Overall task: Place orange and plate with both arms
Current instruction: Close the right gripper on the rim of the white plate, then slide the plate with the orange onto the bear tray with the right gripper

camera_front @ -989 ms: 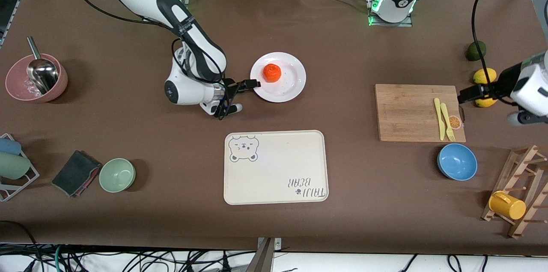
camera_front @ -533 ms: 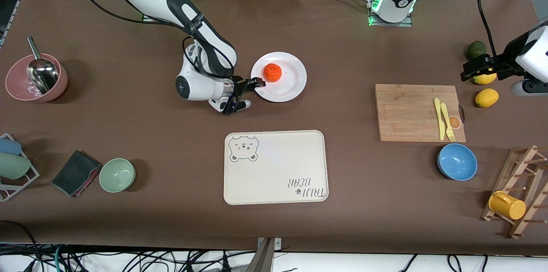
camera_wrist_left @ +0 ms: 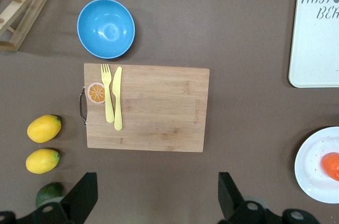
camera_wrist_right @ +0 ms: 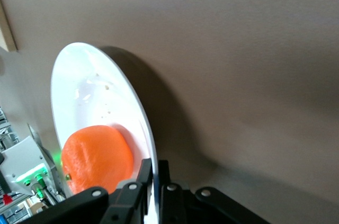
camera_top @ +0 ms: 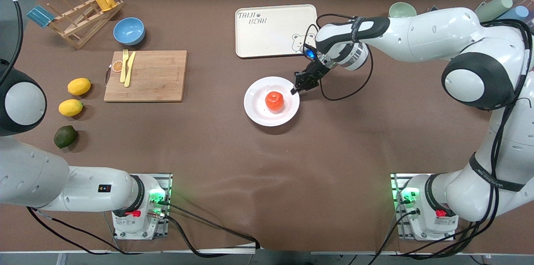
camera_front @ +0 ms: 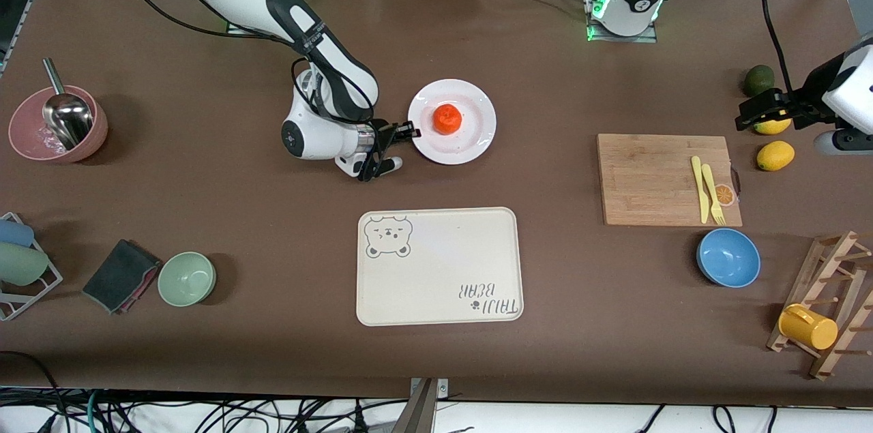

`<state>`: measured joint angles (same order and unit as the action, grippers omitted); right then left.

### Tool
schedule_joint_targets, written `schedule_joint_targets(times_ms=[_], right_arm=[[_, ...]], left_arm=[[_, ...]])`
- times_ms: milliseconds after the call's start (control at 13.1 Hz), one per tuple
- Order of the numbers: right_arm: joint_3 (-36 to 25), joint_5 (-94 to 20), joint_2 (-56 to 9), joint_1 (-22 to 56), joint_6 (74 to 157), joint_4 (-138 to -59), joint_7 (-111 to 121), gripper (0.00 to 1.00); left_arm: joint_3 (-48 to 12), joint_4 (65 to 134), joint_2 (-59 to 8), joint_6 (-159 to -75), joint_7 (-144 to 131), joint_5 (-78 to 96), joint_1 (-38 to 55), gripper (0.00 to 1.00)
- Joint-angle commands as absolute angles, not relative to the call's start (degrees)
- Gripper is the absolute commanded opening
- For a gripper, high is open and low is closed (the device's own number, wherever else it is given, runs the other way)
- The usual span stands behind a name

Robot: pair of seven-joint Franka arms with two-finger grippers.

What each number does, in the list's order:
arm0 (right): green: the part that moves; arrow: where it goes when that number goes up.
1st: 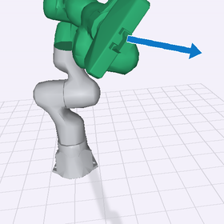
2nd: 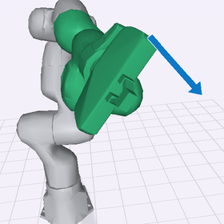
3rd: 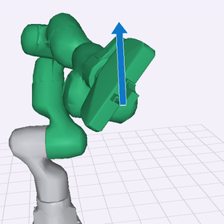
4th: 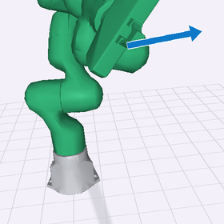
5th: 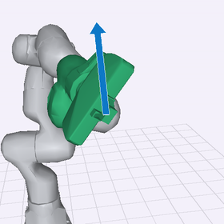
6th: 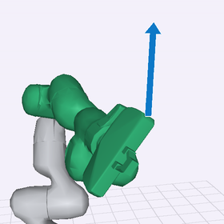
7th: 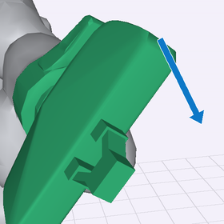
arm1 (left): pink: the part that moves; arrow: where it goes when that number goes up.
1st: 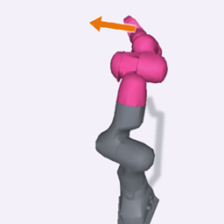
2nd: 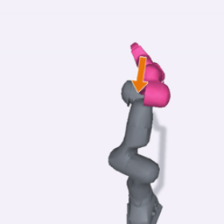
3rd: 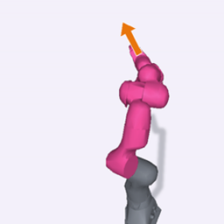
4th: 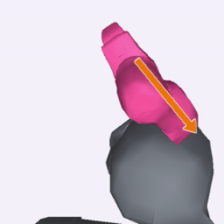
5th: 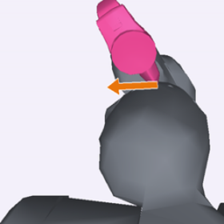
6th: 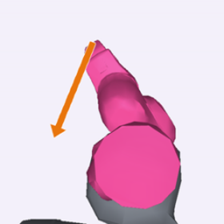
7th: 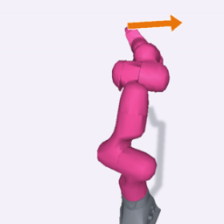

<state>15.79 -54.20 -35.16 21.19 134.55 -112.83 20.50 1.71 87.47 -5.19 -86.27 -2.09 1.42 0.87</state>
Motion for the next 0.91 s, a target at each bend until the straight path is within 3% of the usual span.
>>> schedule_joint_targets(times_ms=[0, 457, 837], right_arm=[[15.8, -54.5, -36.3, 21.5, 135.9, -112.9, 20.9, 0.00], [15.6, -54.5, -33.8, 20.8, 135.6, -111.3, 23.6, 0.00], [14.9, -54.6, -32.4, 17.1, 127.1, -109.1, 24.8, 0.00]], left_arm=[[2.2, 87.9, -4.8, -86.8, -0.6, 1.8, 1.1, 1.00], [2.3, 87.9, -5.0, -86.8, 3.7, 1.4, 0.7, 1.00], [2.0, 87.8, -5.2, -86.9, 4.5, 1.4, -0.6, 1.00]])
